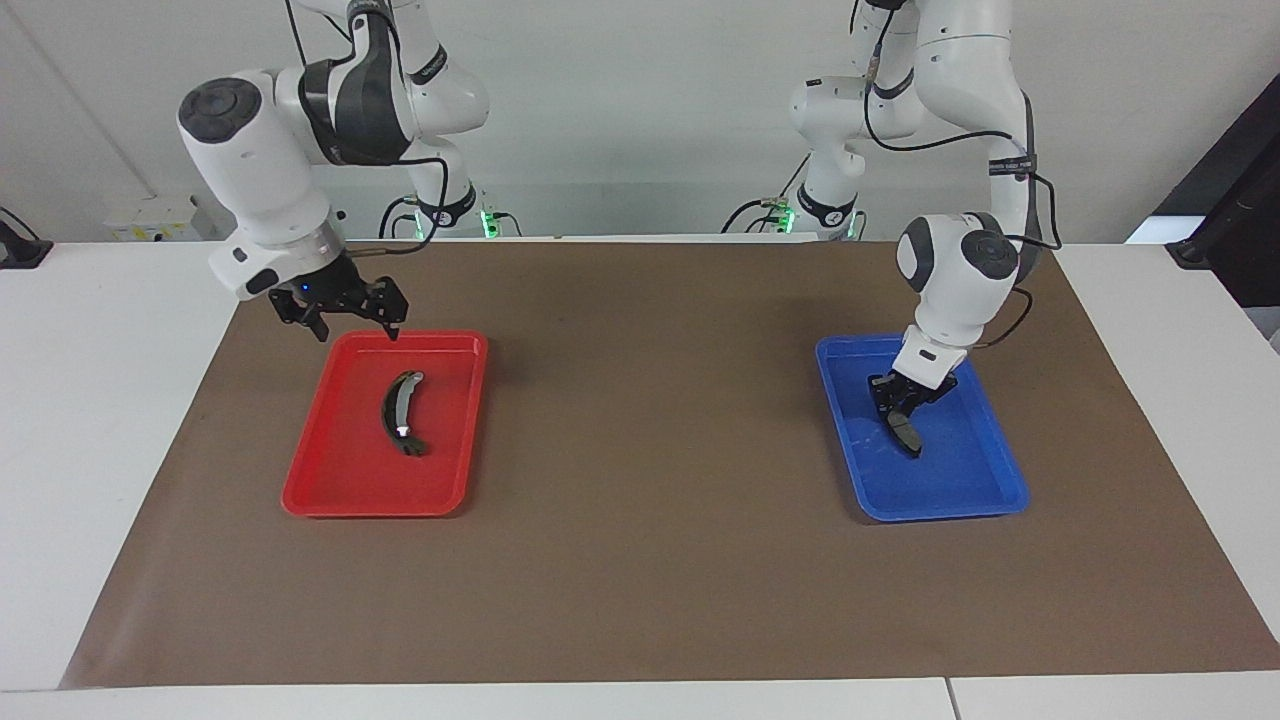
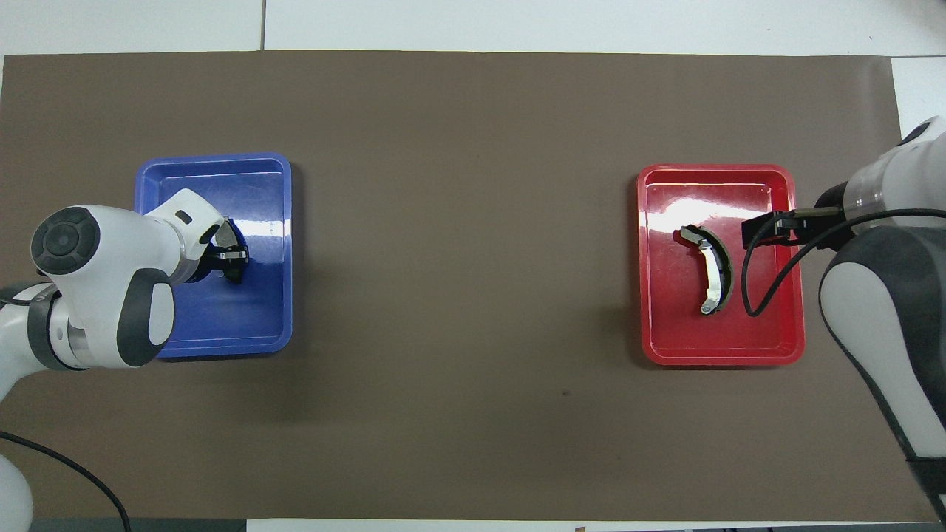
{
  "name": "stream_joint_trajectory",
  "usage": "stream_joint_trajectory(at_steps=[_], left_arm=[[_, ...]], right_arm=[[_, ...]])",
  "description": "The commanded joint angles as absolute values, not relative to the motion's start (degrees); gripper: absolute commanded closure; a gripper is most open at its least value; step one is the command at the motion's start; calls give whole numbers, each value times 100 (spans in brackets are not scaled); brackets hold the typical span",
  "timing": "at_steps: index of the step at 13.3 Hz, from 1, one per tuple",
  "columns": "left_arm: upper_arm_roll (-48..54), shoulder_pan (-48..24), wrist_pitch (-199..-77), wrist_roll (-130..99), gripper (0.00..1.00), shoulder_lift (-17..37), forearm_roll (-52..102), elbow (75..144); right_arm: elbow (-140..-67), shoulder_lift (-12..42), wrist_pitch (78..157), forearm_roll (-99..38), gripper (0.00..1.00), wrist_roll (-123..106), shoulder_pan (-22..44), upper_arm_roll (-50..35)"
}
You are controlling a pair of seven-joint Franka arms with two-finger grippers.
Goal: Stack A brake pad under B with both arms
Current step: 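Grasp the grey pad with the left gripper while the right gripper grasps the dark pad, then carry the grey pad to the table center with the left gripper and release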
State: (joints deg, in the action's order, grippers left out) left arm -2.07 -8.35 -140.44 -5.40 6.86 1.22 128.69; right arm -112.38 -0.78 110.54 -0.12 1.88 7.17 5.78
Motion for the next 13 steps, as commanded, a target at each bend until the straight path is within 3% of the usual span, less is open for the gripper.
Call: stream_joint_trajectory(at_steps=[1,5,9,11,13], left_arm=[[-237,-1062,-13152,-615,89,124,193,12622],[-229,-2247,-12981,-1140,95,228,167,12358],[-220,-3478,-13394,-2371,97,930,158,11902],[-220,-4084,-13421,-2575,94,1683,158,11341],[-220,-4367,-13464,-2566,90,1925,158,11136]], right_arm=[[-12213,-88,12142,-132,0,-122,650,545],[-13042,0,13296,-132,0,-510,589,554],[-13201,413,13745,-132,0,-729,440,554],[-13210,693,13965,-132,0,-729,431,554],[-13219,729,13975,-132,0,-729,431,554]])
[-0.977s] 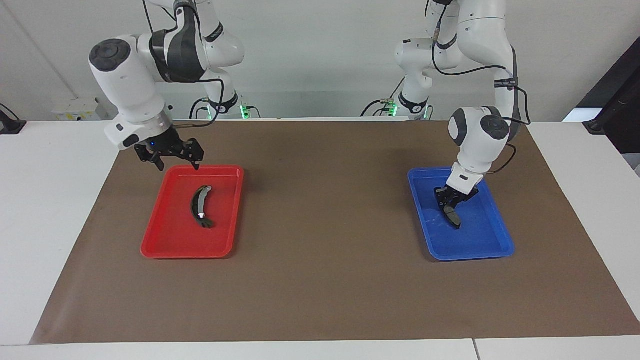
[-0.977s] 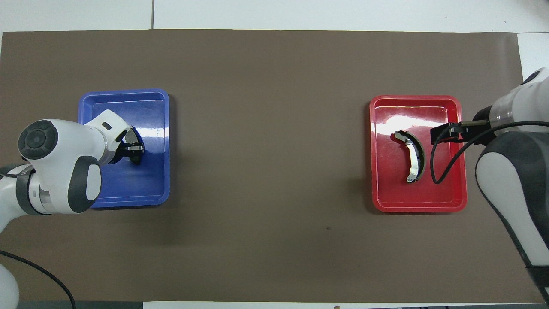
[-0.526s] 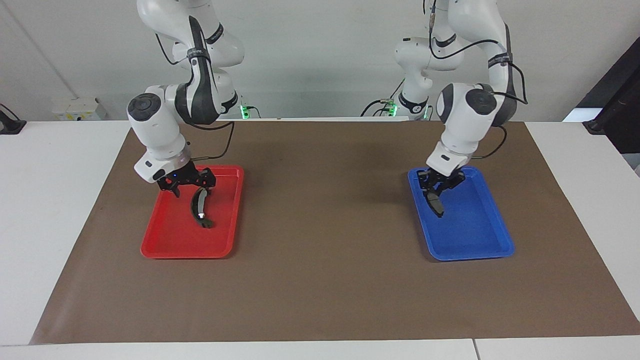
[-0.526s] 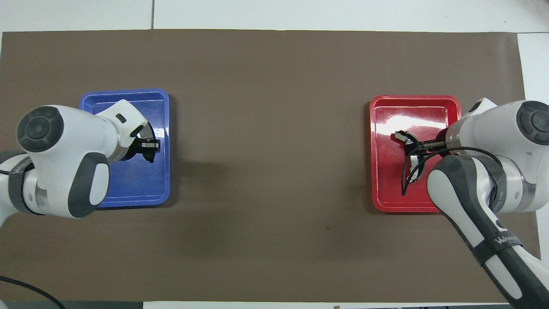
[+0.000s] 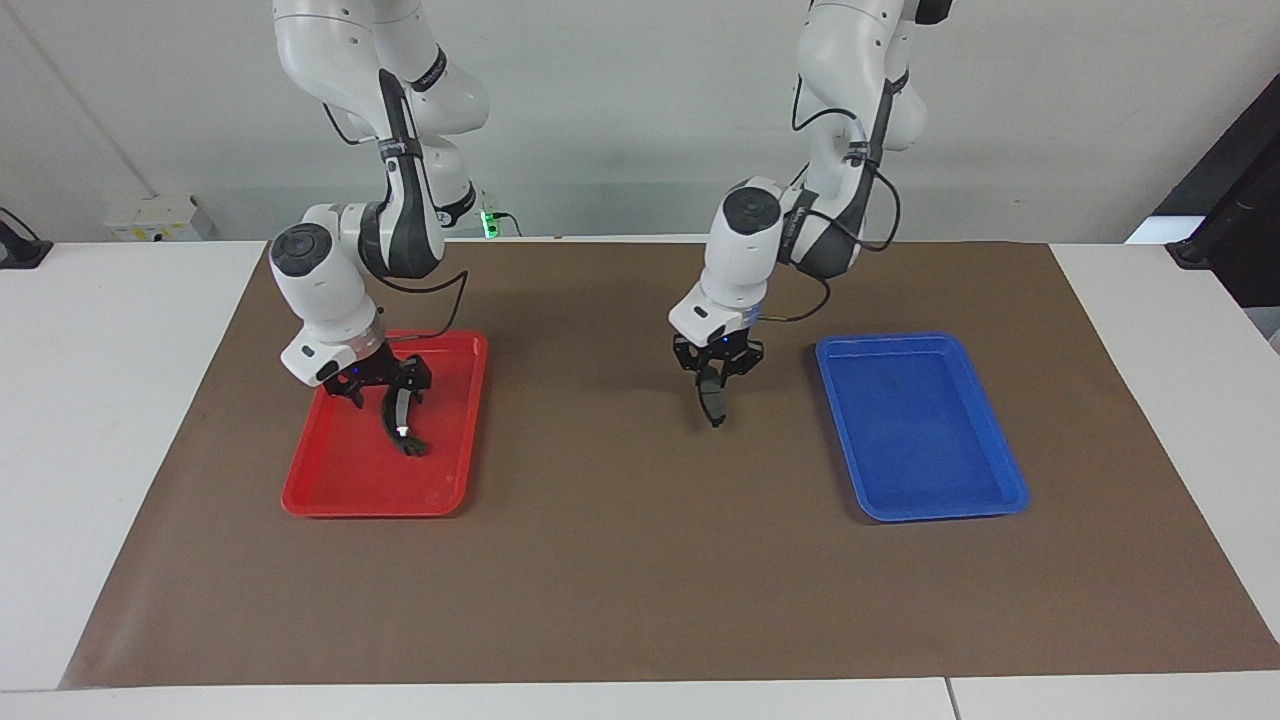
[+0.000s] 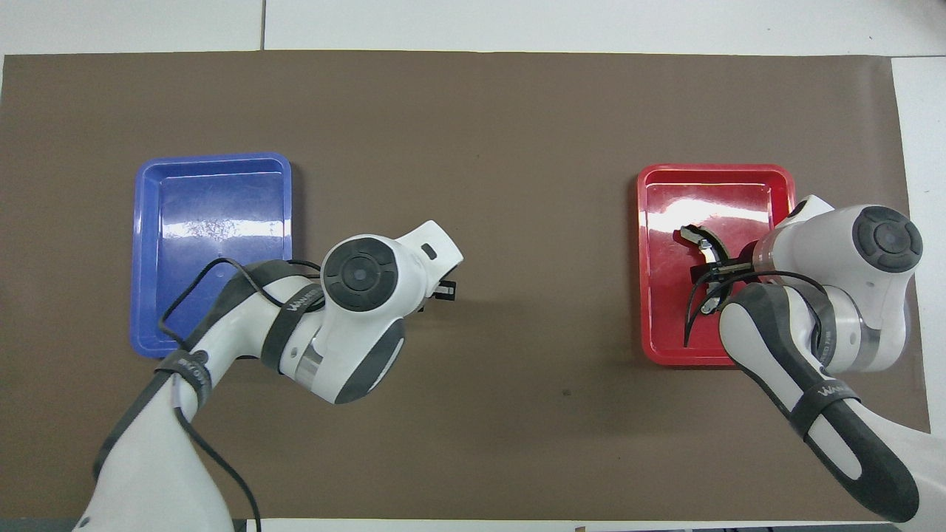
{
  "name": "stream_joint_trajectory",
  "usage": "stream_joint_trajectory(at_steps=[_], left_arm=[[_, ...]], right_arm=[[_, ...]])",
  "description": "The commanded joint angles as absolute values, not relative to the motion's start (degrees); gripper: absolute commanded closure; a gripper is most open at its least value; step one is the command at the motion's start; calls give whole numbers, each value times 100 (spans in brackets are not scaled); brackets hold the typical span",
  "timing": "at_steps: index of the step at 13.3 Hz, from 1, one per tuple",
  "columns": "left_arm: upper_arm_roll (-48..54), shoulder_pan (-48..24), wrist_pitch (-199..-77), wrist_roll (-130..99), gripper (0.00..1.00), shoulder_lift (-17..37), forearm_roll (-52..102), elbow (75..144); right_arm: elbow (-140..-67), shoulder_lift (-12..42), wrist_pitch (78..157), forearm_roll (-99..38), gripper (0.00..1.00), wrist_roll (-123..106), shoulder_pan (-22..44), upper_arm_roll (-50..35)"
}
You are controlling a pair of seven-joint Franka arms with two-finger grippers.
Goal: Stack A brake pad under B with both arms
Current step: 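Carry the grey pad to the table center with the left gripper and release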
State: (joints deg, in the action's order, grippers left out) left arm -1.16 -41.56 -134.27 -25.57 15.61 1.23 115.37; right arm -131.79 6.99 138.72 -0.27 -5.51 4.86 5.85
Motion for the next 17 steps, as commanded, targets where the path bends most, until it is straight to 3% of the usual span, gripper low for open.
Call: stream_joint_trajectory(at_steps=[1,3,4,5,9,13,17], left_arm=[[-202,-4386,-13578,-2566,81,1934,150,11197],[-176,-4535,-13947,-2584,45,1951,149,11390],[-176,-4526,-13948,-2593,12,1951,158,11373],[-176,-4509,-13905,-2584,0,1899,158,11364],[-202,-3870,-12660,-2540,0,1162,167,11434],[-237,-2579,-11559,-2260,0,450,158,11461],[-246,-1216,-10954,-664,0,-183,158,11269]], right_arm=[[-13271,721,13983,-132,0,-738,439,545],[-13280,721,13983,-132,5,-730,439,554],[-13289,721,13983,-132,11,-738,439,554],[-13289,721,13983,-132,29,-738,439,554],[-13175,721,13765,-132,97,-695,483,545],[-12667,660,13134,-132,100,-257,544,545],[-11701,685,11920,-123,100,1164,1377,545]])
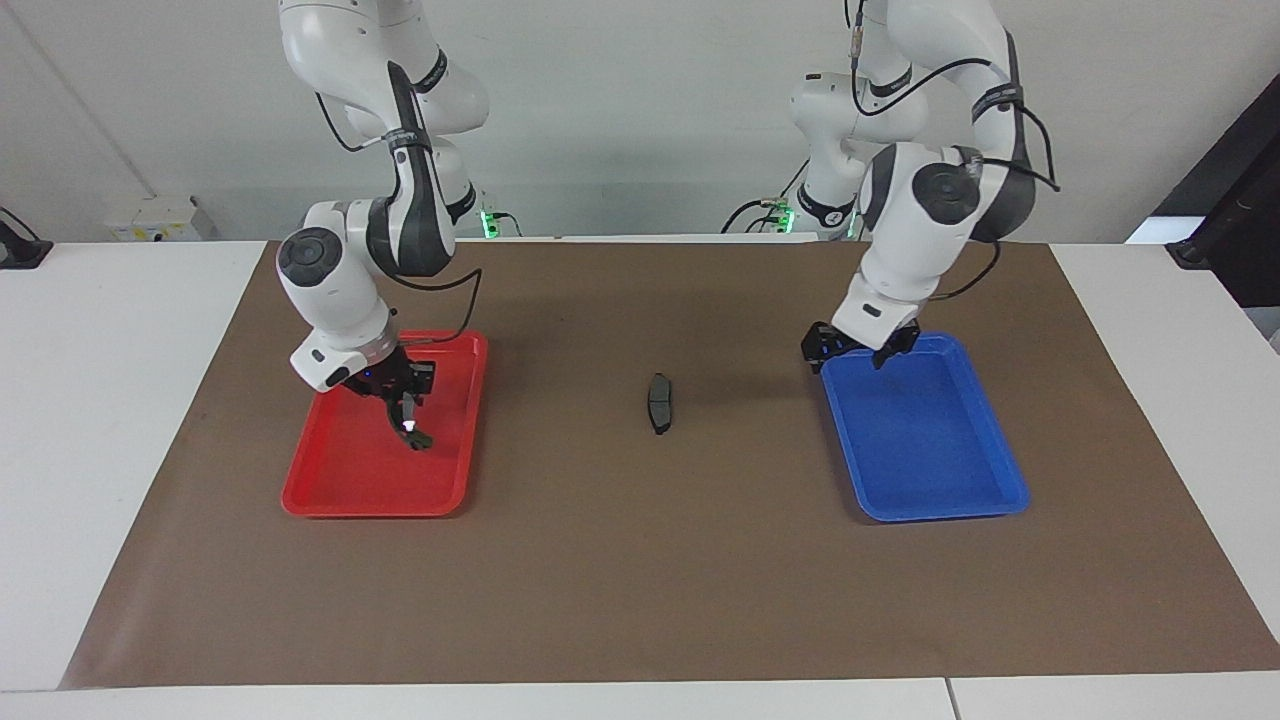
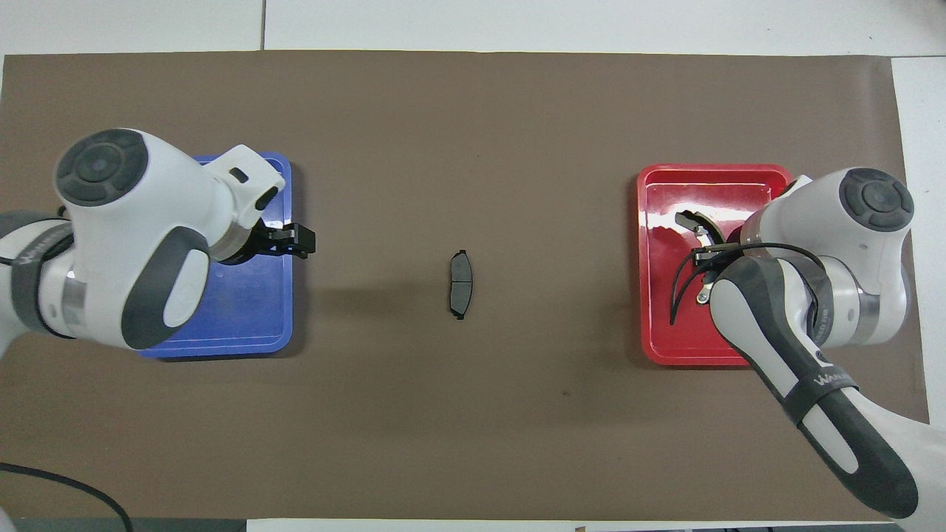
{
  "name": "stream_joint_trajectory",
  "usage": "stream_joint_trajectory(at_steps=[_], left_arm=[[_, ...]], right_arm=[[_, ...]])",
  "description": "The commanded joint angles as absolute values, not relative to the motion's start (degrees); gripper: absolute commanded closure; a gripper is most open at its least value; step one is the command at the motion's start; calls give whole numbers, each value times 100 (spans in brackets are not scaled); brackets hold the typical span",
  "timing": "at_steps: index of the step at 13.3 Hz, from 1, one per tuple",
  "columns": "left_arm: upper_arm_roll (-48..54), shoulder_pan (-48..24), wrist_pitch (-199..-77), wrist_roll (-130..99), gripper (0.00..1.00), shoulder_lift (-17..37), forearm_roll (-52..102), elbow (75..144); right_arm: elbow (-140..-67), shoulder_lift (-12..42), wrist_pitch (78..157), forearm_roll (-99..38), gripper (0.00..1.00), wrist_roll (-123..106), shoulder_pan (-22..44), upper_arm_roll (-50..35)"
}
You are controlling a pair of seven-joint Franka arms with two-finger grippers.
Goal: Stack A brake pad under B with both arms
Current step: 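Lift the dark pad with the right gripper while the left gripper returns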
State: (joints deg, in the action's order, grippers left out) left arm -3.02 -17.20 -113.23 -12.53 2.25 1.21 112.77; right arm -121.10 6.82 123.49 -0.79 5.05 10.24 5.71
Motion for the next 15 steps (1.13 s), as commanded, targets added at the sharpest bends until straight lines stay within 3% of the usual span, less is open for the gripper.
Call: stream_joint_trajectory(at_steps=[1,5,8,11,15], left_arm=[[-246,-934,-10716,-346,0,-306,158,11172],[-255,-203,-9294,403,0,-80,149,9839],[-255,-114,-8510,448,0,149,141,8975],[-246,-123,-8551,448,0,9,149,9280],[-255,-114,-8543,396,0,0,149,9290]], right_arm=[[-11568,712,11857,-123,100,1665,1676,545],[-11523,887,12242,-167,100,3073,2827,536],[-10883,1510,12323,-518,100,3813,3584,545],[-10215,2073,12287,-519,100,4218,3963,545],[-10055,2364,12392,-484,100,4342,4052,545]])
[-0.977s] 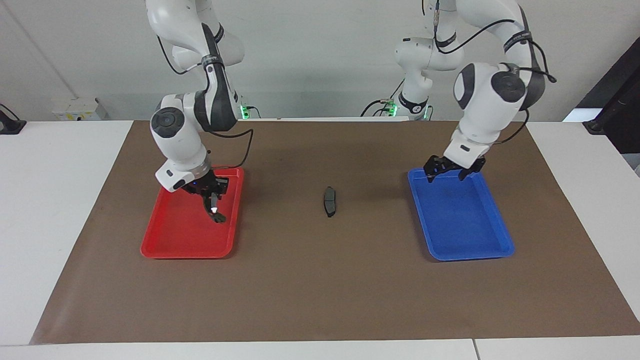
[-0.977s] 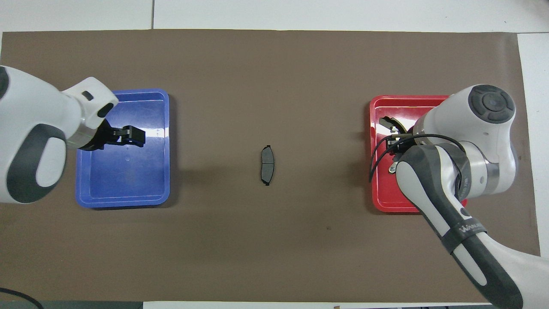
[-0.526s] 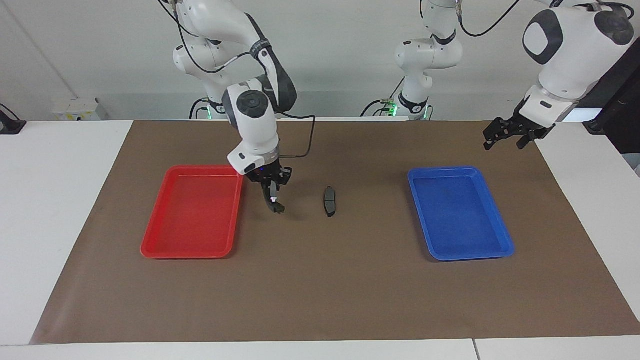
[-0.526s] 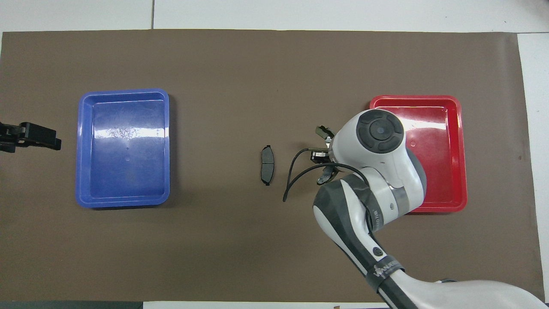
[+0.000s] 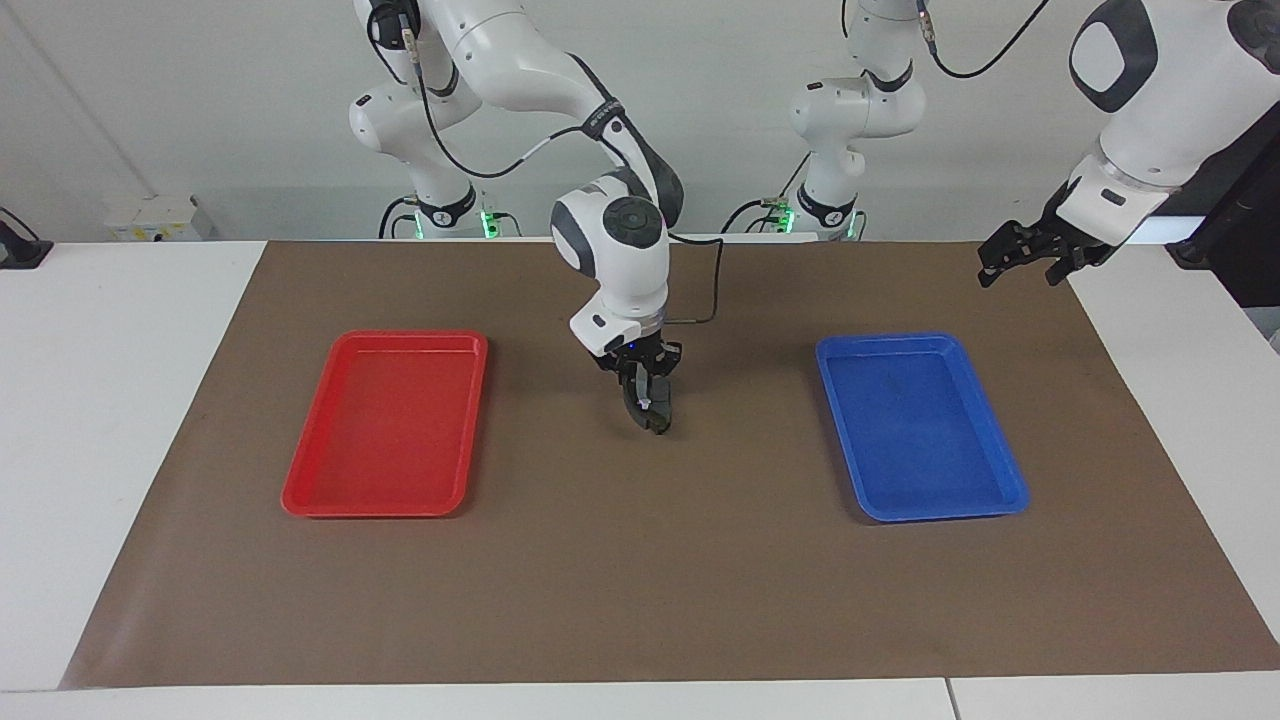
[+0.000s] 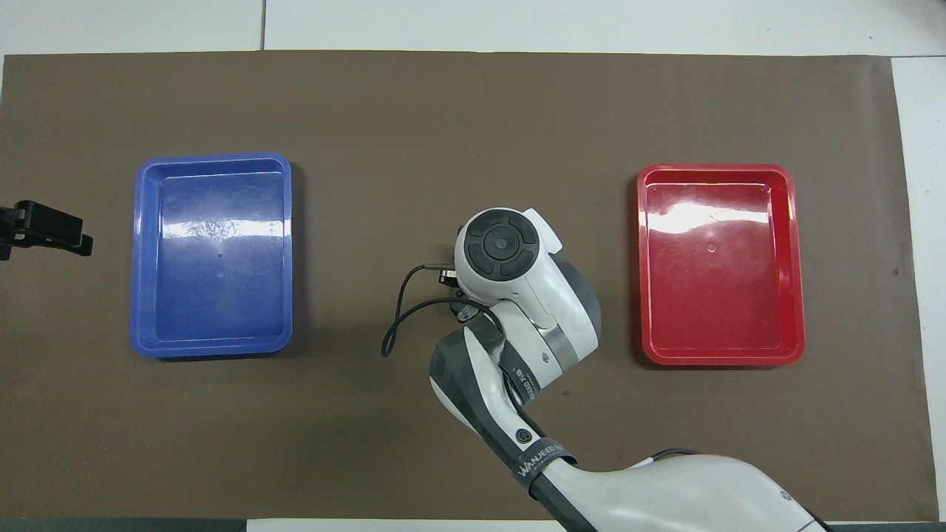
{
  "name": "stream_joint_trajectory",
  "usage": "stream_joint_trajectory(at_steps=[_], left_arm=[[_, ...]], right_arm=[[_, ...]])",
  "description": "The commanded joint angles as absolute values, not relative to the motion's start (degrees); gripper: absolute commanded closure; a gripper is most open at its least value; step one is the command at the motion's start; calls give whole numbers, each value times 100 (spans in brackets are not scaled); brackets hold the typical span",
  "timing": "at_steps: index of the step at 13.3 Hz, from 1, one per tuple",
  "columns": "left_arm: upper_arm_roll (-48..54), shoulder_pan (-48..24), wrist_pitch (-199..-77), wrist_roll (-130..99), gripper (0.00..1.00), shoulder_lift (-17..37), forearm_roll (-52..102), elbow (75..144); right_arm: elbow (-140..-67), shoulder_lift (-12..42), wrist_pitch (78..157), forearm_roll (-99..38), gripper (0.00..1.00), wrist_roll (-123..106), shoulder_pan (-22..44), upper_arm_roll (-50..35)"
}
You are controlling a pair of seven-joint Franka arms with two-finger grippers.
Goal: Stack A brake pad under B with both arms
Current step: 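Lower the dark pad onto the grey pad with the right gripper and open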
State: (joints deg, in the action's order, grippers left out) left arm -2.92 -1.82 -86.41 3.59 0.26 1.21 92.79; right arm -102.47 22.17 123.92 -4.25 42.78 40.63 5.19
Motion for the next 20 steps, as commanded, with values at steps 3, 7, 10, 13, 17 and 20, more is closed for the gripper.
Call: stream_joint_trajectory(at_steps=[3,7,10,13,17,20], left_arm=[[-255,-123,-8543,404,0,0,149,9290],[-255,-114,-8534,404,0,0,149,9290],[-255,-114,-8543,404,0,0,149,9290],[-255,-114,-8534,404,0,0,149,9290],[-255,-123,-8543,404,0,-9,149,9290],[-255,-123,-8534,404,0,0,149,9290]], right_arm=[[-10133,2426,12498,-492,100,4377,4087,545],[-10239,2435,12709,-492,100,4491,4227,536],[-10301,2452,12770,-492,100,4491,4254,545],[-10318,2452,12788,-475,100,4474,4245,545],[-10468,2426,12937,-475,100,4474,4263,536],[-10477,2417,12946,-466,100,4438,4271,536]])
